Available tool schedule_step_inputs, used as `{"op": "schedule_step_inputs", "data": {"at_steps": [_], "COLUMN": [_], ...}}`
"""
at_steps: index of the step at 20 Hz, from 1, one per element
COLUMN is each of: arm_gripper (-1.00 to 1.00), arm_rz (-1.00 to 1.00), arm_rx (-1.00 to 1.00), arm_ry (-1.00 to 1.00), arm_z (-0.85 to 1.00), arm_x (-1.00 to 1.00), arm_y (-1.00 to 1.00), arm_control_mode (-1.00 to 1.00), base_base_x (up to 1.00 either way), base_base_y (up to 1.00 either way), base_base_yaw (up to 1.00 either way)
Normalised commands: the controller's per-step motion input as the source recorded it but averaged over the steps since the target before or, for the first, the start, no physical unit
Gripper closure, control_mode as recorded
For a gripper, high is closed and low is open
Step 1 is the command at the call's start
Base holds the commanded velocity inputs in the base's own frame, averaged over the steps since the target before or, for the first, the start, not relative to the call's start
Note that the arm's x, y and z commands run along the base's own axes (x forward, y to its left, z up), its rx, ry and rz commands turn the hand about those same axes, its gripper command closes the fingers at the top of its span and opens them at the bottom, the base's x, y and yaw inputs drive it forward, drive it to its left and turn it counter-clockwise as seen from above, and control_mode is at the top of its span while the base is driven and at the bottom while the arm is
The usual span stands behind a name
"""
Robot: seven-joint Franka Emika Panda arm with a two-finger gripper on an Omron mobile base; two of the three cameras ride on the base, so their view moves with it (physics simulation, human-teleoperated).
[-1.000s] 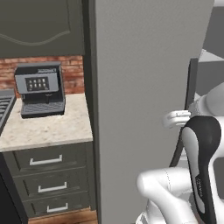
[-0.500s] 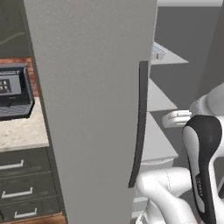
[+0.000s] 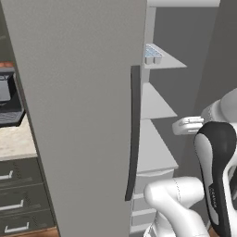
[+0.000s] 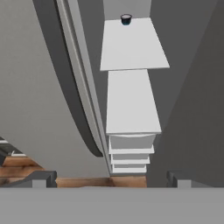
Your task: Open the freezer door, pick up the ice cube tray from the freezer, and place it on the dining counter.
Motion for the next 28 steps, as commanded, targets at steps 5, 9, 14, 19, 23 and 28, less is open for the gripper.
{"op": "schedule_step_inputs", "data": {"at_steps": [5, 9, 14, 19, 23, 28], "arm_gripper": [-1.00, -1.00, -1.00, -1.00, -1.00, -1.00], "arm_rz": [0.00, 0.00, 0.00, 0.00, 0.00, 0.00], "arm_rx": [0.00, 0.00, 0.00, 0.00, 0.00, 0.00], "arm_ry": [0.00, 0.00, 0.00, 0.00, 0.00, 0.00], "arm_z": [0.00, 0.00, 0.00, 0.00, 0.00, 0.00], "arm_x": [0.00, 0.00, 0.00, 0.00, 0.00, 0.00], "arm_y": [0.00, 0.00, 0.00, 0.00, 0.00, 0.00], "arm_control_mode": [1.00, 1.00, 1.00, 1.00, 1.00, 1.00], "base_base_x": [0.53, 0.48, 0.52, 0.62, 0.62, 0.83], "base_base_y": [-0.35, -0.49, -0.49, -0.51, -0.55, -0.49], "base_base_yaw": [0.00, 0.00, 0.00, 0.00, -0.01, -0.01]}}
